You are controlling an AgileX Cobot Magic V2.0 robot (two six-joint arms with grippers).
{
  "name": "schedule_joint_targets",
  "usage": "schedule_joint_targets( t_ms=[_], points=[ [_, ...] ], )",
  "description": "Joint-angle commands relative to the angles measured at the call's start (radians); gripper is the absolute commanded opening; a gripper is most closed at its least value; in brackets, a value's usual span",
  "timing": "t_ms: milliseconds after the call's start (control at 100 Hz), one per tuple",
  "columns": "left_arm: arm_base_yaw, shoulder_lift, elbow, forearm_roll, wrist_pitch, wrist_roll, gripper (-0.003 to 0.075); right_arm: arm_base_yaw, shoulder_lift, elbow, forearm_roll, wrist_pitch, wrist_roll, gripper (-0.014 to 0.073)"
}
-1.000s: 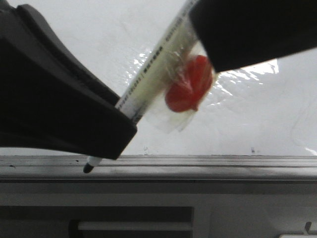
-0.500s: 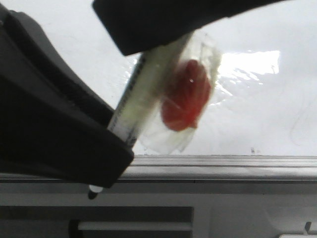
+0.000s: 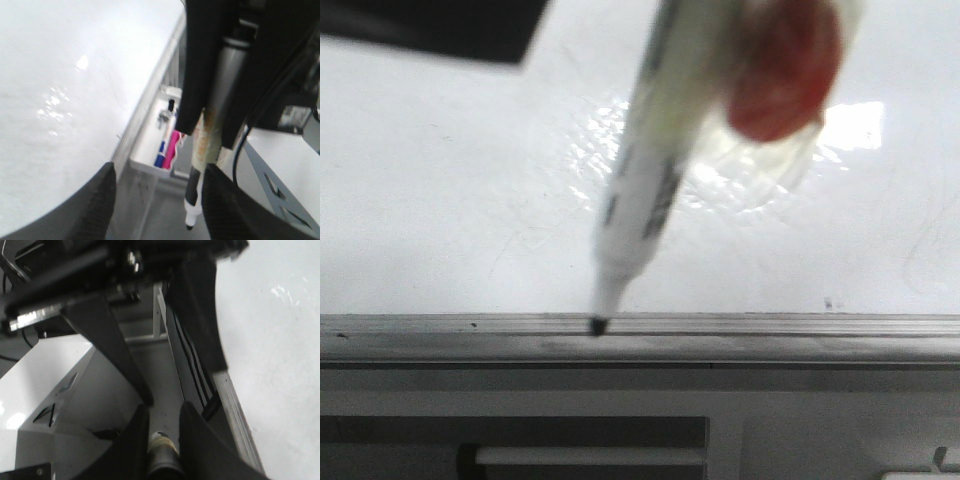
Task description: Write number 9 on whiteboard
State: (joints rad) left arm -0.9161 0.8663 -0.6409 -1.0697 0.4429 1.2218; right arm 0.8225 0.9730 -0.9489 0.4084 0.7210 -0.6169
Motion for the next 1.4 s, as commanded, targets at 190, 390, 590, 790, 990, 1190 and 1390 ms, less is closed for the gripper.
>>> schedule_joint_targets(
  t_ms=[190, 390, 590, 790, 990, 1190, 1390],
  points=[
    [-0.003, -0.257, -0.018, -0.040, -0.212, -0.112, 0.0405, -0.028, 0.029, -0.364, -0.439, 0.290, 0.349, -0.0039],
    [-0.003, -0.339, 0.076, -0.052, -0.317, -0.136, 0.0247, -0.028, -0.088, -0.185, -0.650, -0.120, 0.482, -0.0039],
    [-0.003, -0.350, 0.130, -0.129, -0.317, -0.136, 0.0085, -0.028, -0.143, 0.118, -1.068, -0.499, 0.751, -0.0039],
    [-0.003, -0.350, 0.132, -0.134, -0.317, -0.136, -0.0020, -0.049, -0.093, 0.135, -1.229, -0.542, 0.912, -0.0039],
    [-0.003, -0.350, 0.132, -0.134, -0.317, -0.136, -0.0020, -0.179, -0.093, 0.135, -1.227, -0.615, 0.996, -0.0039],
    [-0.003, -0.350, 0.135, -0.134, -0.317, -0.136, -0.0020, -0.248, -0.081, 0.139, -1.204, -0.652, 1.001, -0.0040],
    [-0.003, -0.350, 0.138, -0.134, -0.317, -0.136, -0.0020, -0.248, -0.023, 0.139, -1.184, -0.608, 1.001, -0.0040]
  ],
)
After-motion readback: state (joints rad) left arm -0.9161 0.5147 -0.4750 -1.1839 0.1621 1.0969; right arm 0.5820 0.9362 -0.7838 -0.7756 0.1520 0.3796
